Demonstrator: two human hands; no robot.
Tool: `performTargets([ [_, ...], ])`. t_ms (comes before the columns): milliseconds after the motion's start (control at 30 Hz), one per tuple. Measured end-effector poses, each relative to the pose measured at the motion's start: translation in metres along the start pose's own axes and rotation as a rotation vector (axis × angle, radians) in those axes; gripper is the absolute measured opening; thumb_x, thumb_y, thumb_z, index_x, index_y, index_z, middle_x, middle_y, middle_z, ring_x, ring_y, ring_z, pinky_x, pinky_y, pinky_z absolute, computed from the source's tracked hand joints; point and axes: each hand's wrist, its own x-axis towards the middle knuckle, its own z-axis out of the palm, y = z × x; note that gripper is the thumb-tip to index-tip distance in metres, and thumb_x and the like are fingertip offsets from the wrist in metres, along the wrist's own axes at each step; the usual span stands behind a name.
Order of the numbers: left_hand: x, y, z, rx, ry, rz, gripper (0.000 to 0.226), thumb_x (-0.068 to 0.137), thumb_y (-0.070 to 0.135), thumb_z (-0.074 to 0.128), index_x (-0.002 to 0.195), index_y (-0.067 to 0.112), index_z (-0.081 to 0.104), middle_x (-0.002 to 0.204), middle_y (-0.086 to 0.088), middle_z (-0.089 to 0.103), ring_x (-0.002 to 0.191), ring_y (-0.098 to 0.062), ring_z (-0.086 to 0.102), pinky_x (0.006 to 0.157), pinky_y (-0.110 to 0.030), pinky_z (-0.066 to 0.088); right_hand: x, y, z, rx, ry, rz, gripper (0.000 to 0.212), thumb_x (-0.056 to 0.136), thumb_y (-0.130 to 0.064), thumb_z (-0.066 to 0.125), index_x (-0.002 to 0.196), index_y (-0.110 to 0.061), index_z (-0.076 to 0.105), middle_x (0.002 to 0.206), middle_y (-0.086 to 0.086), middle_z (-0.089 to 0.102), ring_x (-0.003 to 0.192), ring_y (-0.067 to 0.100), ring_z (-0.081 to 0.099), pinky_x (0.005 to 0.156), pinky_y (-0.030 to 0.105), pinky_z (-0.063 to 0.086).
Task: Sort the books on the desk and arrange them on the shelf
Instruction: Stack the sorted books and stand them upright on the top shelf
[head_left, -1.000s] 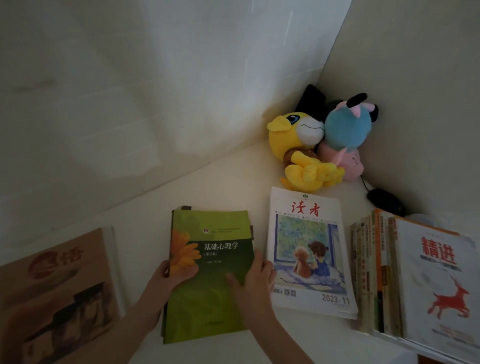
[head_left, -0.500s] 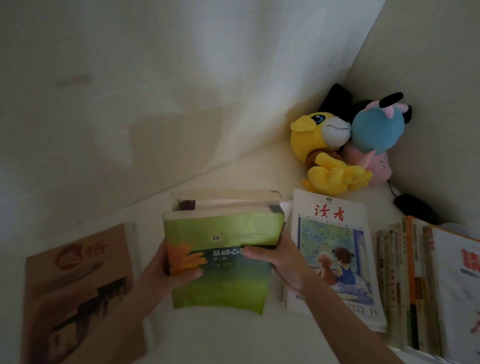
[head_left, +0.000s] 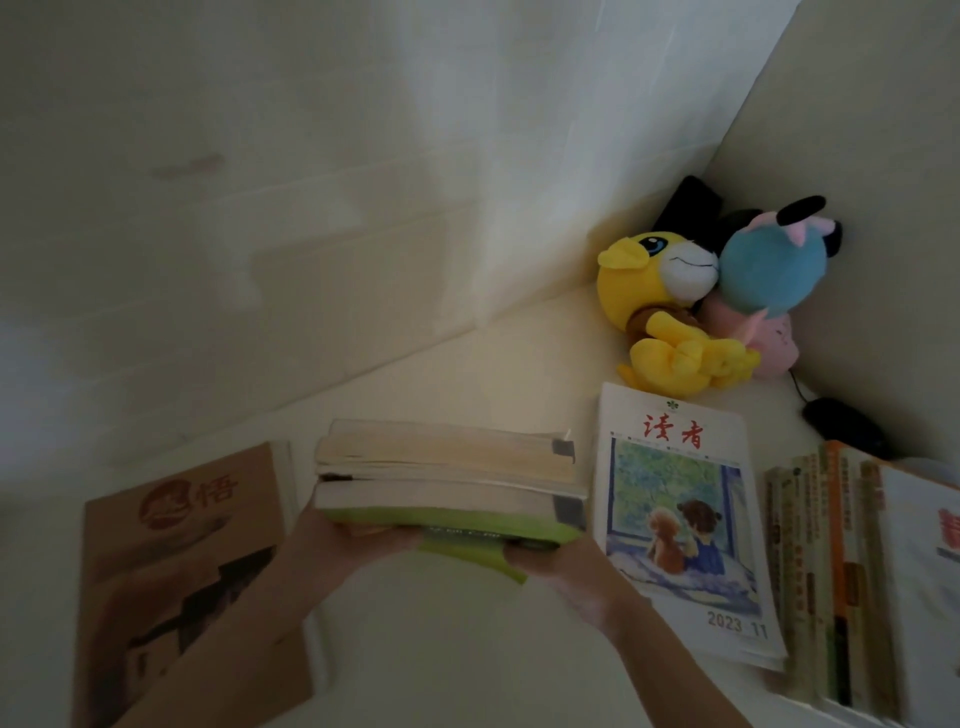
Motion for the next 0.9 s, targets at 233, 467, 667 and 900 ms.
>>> performTargets([
  [233,0.003,0.002,-0.006,-0.061,0.001,-0.038,0.063,0.033,0.048,0.093,0.092,0.049,0.069,0.088,0.022,0.071,0.085,0.013,0.062,0.07,-0.008,0.048,0.005,0.001,0.003,0.012,0.057,-0.006,0.095,0.049,-0.016,0.084,0.133,0.002,0.046,0.088,-0.016,0.074,0.084,-0.002,0.067,0.068,0.012,0.05],
  [467,0.028,0.004,-0.015,0.091,0.149,-0.178,0.083,0.037,0.051,0.092,0.108,0.032,0.055,0.085,0.02,0.071,0.077,0.003,0.067,0.066,-0.016,0.052,0.037,-0.029,-0.009,-0.107,0.039,0.096,0.08,0.06,-0.033,0.088,0.13,-0.017,0.052,0.121,0.0,0.067,0.112,0.017,0.063,0.09,0.03,0.053],
  [667,0.034,-0.04,-0.014,0.061,0.136,-0.514,0.079,0.064,0.042,0.085,0.127,0.01,0.05,0.101,-0.003,0.065,0.073,-0.012,0.065,0.057,-0.02,0.05,0.052,-0.01,0.012,-0.094,0.05,0.382,0.053,0.077,-0.024,0.079,0.123,-0.008,0.06,0.113,0.005,0.07,0.088,0.014,0.068,0.062,0.019,0.052],
  [900,0.034,-0.07,-0.012,0.142,0.129,-0.601,0.044,0.073,0.031,0.079,0.107,0.007,0.063,0.059,0.011,0.069,0.053,-0.003,0.067,0.049,-0.018,0.052,0.063,0.011,0.025,-0.166,0.125,0.433,0.057,0.07,-0.044,0.082,0.115,-0.014,0.064,0.107,0.004,0.066,0.097,0.019,0.064,0.079,0.029,0.057],
])
